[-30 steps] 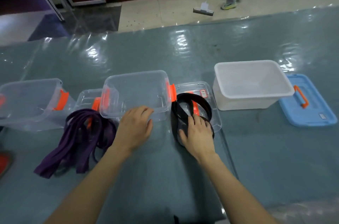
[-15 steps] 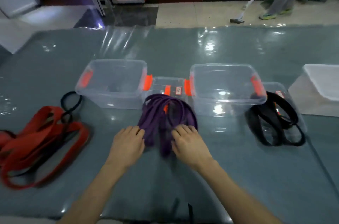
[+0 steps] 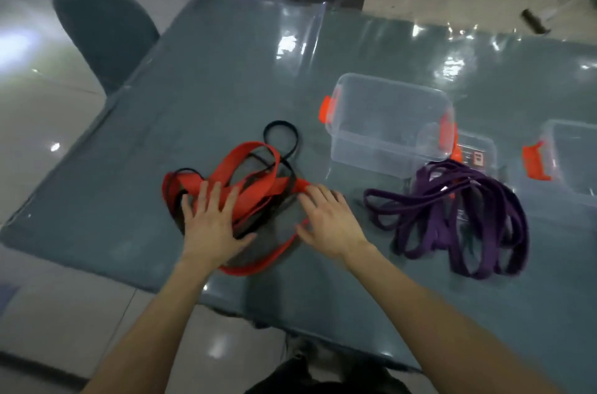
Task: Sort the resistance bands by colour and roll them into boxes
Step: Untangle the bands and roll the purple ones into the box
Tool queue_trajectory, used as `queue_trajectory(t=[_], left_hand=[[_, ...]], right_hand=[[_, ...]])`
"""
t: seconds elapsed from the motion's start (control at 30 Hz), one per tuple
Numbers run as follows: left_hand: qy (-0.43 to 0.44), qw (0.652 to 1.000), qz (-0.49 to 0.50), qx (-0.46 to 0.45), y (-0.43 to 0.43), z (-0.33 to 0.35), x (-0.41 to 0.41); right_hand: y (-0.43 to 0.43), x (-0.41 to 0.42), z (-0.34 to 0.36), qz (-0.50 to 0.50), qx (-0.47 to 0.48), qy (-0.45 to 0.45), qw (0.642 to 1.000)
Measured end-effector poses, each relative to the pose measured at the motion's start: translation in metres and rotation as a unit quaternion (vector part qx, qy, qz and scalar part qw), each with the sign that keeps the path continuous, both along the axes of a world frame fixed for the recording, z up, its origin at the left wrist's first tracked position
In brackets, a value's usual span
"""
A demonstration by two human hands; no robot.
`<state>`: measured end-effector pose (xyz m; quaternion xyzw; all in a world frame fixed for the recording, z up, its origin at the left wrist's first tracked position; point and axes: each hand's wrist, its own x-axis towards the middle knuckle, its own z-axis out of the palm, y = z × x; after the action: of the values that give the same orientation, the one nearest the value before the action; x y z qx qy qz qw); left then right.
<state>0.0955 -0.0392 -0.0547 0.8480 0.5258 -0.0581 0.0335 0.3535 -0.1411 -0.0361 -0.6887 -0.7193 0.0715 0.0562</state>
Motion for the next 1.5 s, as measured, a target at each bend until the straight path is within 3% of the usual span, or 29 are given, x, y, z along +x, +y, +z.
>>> queue_trajectory(t=[0.07, 0.17, 0.3, 0.37, 0.47, 0.53, 0.67, 0.73, 0.77, 0.87, 0.93, 0.97, 1.03, 1.1, 1.17, 1.27, 1.37, 1.5], left_hand=[[0.027, 0.996, 0.042, -0.069, 0.013, -0.015, -0.019], [0.051, 0.995, 0.045, -0.073, 0.025, -0.026, -0.033], [-0.102, 0.975, 0.107, -0.167, 0.044, -0.026, -0.046], [-0.26, 0.925, 0.16, -0.225, 0.052, -0.012, -0.045], [-0.477, 0.806, 0.181, -0.301, 0.062, 0.034, -0.025], [-0.55, 0.748, 0.14, -0.344, 0.067, 0.068, -0.007], [-0.601, 0.7, 0.107, -0.372, 0.07, 0.097, 0.012], [-0.583, 0.704, 0.144, -0.379, 0.077, 0.084, 0.001], [-0.552, 0.723, 0.169, -0.381, 0.081, 0.073, -0.009], [-0.374, 0.823, 0.257, -0.342, 0.089, 0.019, -0.052], [-0.261, 0.871, 0.316, -0.271, 0.08, -0.015, -0.081], [-0.231, 0.888, 0.336, -0.213, 0.071, -0.028, -0.092], [-0.23, 0.91, 0.33, -0.099, 0.052, -0.04, -0.1], [-0.261, 0.935, 0.234, -0.052, 0.043, -0.036, -0.09], [-0.311, 0.944, 0.101, -0.054, 0.041, -0.019, -0.066], [-0.394, 0.917, -0.034, -0.047, 0.043, 0.013, -0.019], [-0.44, 0.89, -0.07, -0.099, 0.037, 0.036, 0.03], [-0.365, 0.908, -0.062, -0.199, 0.038, 0.054, 0.092]], right_hand=[[0.027, -0.014, -0.013, 0.023, -0.051, 0.02, 0.998], [0.042, -0.035, -0.044, 0.02, -0.172, 0.052, 0.984], [0.021, -0.04, -0.071, -0.015, -0.162, 0.075, 0.984], [0.013, -0.03, -0.072, -0.026, -0.133, 0.098, 0.986], [0.01, -0.013, -0.054, -0.066, -0.135, 0.139, 0.979], [0.014, -0.009, -0.042, -0.049, -0.142, 0.142, 0.979], [0.028, -0.017, -0.034, -0.083, -0.144, 0.142, 0.976], [0.032, -0.019, -0.032, -0.117, -0.115, 0.174, 0.971], [0.032, -0.018, -0.031, -0.145, -0.09, 0.199, 0.965], [0.033, -0.01, -0.022, -0.245, -0.036, 0.26, 0.933], [0.039, -0.006, -0.016, -0.293, -0.016, 0.302, 0.907], [0.043, -0.005, -0.013, -0.321, -0.003, 0.346, 0.882], [0.059, -0.006, 0.002, -0.38, 0.023, 0.484, 0.788], [0.076, -0.005, 0.03, -0.39, 0.044, 0.587, 0.708], [0.093, 0.001, 0.07, -0.361, 0.047, 0.628, 0.688], [0.1, 0.019, 0.145, -0.308, 0.073, 0.659, 0.682], [0.083, 0.037, 0.211, -0.239, 0.114, 0.695, 0.668], [0.039, 0.059, 0.266, -0.2, 0.179, 0.698, 0.664]])
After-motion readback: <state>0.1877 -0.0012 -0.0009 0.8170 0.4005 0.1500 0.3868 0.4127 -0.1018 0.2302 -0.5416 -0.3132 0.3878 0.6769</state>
